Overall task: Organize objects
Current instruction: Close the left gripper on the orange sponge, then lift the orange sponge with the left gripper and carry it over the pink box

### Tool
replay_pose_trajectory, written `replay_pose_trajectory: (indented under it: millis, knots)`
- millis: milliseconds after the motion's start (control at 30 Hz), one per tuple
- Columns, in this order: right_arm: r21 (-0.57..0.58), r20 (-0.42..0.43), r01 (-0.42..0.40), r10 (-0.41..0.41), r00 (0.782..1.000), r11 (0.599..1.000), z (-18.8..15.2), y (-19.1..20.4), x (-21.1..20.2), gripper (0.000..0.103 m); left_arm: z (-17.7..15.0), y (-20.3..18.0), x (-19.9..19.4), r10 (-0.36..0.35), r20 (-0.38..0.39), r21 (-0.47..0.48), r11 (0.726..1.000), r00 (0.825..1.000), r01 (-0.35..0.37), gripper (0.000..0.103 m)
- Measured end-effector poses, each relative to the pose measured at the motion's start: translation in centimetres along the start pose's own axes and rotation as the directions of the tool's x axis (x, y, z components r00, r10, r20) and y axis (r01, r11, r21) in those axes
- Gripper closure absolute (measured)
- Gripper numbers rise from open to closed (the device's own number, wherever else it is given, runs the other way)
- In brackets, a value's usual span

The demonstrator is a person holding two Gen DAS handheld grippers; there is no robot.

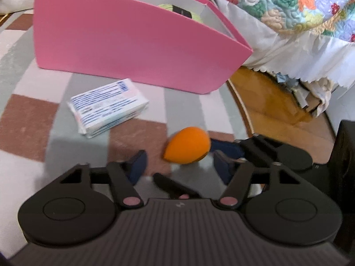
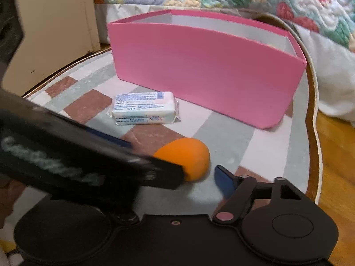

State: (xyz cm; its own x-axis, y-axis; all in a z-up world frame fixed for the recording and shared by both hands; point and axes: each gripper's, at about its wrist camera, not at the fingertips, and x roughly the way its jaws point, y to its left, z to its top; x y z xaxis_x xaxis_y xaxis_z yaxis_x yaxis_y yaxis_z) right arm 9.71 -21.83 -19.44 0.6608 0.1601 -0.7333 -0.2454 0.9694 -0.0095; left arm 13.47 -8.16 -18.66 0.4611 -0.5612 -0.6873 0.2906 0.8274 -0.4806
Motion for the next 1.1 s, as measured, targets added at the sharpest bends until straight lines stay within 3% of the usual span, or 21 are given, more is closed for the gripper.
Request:
replay_pose_trajectory:
  millis: [67, 233, 400, 633, 933, 1100]
  knots:
    - [-0.025, 0.007, -0.005, 0.005, 1.000, 1.000, 0.1, 0.2, -0.1, 0.033, 0.1, 0.1, 0.0, -0.017, 0.001, -0.011, 1.000, 1.000, 0.017, 0.060]
    - [-0.040, 0.015, 0.021, -0.021, 1.000, 0.999, 0.3, 0.7, -0.8, 0.046, 0.2, 0.5, -0.8, -0.036, -0.001, -0.067, 0.997, 0.999, 0.036, 0.062]
    - [-0.026, 0.009, 0.019, -0.019, 1.000, 0.999, 0.5, 1.4, -2.1, 0.045, 0.4, 0.3, -1.8, -0.052, -0.022, -0.081, 0.995, 0.998, 0.050, 0.062]
    - [-0.001, 0.010, 0.011, -0.011, 1.000, 1.000, 1.5, 2.9, -4.7, 0.034, 0.2, -0.4, -4.7, -0.079, -0.032, -0.081, 0.994, 0.996, 0.076, 0.062]
    - [-0.010, 0.016, -0.006, 0.006, 1.000, 1.000, 2.5, 4.8, -7.2, 0.030, 0.8, -0.9, -8.7, -0.087, -0.035, -0.101, 0.991, 0.996, 0.083, 0.062]
    - [-0.021, 0.022, -0.011, 0.012, 1.000, 1.000, 3.0, 5.4, -8.5, 0.030, 0.9, -2.1, -10.9, -0.080, 0.007, -0.010, 0.997, 0.997, 0.080, 0.061]
